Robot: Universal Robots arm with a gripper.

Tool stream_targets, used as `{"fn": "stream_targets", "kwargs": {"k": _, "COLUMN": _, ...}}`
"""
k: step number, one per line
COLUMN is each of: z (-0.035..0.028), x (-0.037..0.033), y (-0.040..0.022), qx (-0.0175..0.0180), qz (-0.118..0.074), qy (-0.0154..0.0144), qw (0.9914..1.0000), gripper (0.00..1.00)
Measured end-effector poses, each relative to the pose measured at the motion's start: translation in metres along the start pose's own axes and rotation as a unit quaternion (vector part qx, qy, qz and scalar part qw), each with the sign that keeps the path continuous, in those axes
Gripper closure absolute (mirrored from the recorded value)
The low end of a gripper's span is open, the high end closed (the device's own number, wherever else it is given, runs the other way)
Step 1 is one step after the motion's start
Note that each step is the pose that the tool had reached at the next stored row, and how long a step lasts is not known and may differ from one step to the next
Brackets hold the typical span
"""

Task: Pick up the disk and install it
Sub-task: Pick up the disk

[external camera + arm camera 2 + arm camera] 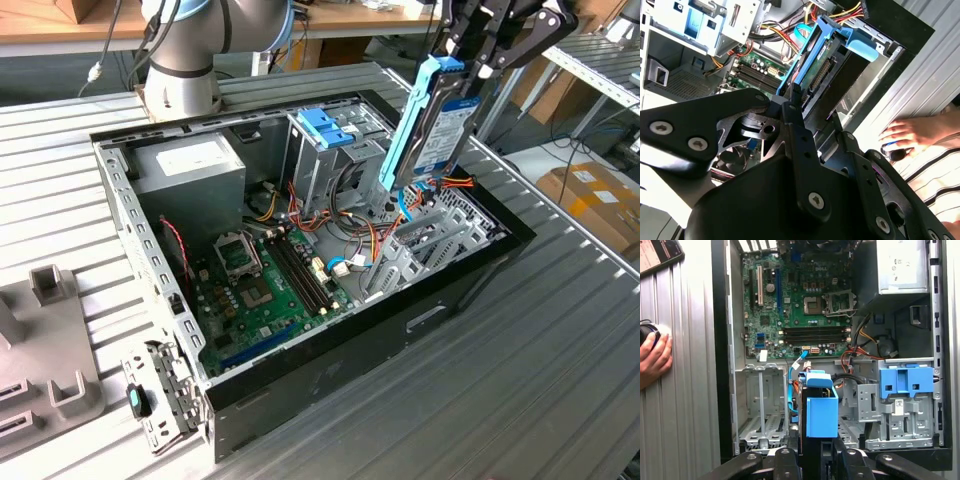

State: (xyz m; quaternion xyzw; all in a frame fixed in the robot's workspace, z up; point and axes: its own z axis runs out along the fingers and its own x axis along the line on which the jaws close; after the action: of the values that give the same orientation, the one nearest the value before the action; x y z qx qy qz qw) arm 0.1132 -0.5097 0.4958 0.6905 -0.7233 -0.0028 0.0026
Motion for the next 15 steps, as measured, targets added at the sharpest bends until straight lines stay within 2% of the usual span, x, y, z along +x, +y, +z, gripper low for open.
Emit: {"fn": "stream_targets", "kwargs": {"k": 15, "z": 0.0000, "x": 0.0142, "y": -0.0006, "qx": 0.0000, "qz": 0.000, "qy": 0.0000, "qw": 1.00000, "gripper": 0.65}}
